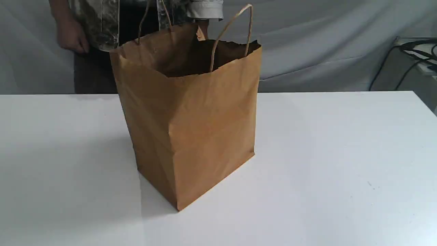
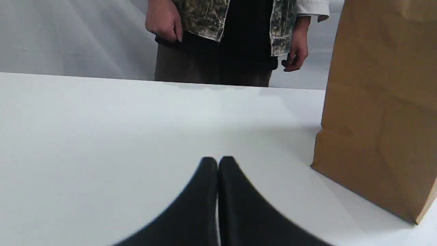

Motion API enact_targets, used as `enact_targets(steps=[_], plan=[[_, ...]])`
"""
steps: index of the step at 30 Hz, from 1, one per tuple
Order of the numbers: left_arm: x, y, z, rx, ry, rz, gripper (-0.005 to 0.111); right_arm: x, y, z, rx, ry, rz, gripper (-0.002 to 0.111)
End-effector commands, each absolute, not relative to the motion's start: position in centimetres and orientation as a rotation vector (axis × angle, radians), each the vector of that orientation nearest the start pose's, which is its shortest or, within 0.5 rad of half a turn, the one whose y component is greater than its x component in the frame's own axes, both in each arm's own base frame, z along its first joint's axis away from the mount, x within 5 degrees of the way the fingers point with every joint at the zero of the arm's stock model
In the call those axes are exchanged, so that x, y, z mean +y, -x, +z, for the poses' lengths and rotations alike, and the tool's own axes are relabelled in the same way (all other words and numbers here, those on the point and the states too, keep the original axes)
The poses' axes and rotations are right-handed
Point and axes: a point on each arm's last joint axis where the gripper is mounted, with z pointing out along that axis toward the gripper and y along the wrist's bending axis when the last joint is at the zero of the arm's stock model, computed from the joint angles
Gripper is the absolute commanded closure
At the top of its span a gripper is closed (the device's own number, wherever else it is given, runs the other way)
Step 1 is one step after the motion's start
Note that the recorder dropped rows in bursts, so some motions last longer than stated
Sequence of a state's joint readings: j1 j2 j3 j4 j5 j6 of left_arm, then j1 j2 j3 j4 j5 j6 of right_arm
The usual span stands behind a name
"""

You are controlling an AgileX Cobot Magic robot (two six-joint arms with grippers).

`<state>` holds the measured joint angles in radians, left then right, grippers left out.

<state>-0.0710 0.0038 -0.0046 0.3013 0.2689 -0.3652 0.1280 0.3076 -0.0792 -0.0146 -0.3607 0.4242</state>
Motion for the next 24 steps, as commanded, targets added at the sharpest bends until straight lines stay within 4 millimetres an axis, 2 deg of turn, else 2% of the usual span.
enact_targets(steps=[1, 5, 14, 24], plan=[[0.3, -5.5, 19.0, 1.736, 0.059, -0.032, 0.107, 1.4, -8.2, 24.9, 1.385, -0.034, 0.313, 0.105], [0.3, -5.5, 19.0, 1.736, 0.059, -0.032, 0.107, 1.6, -8.2, 24.6, 1.411, 0.071, 0.223, 0.108], [0.3, -5.5, 19.0, 1.736, 0.059, -0.032, 0.107, 1.5, -8.3, 24.1, 1.463, 0.083, 0.192, 0.108], [0.3, -5.5, 19.0, 1.736, 0.059, -0.032, 0.107, 1.3, -8.4, 22.9, 1.575, 0.231, 0.008, 0.108]])
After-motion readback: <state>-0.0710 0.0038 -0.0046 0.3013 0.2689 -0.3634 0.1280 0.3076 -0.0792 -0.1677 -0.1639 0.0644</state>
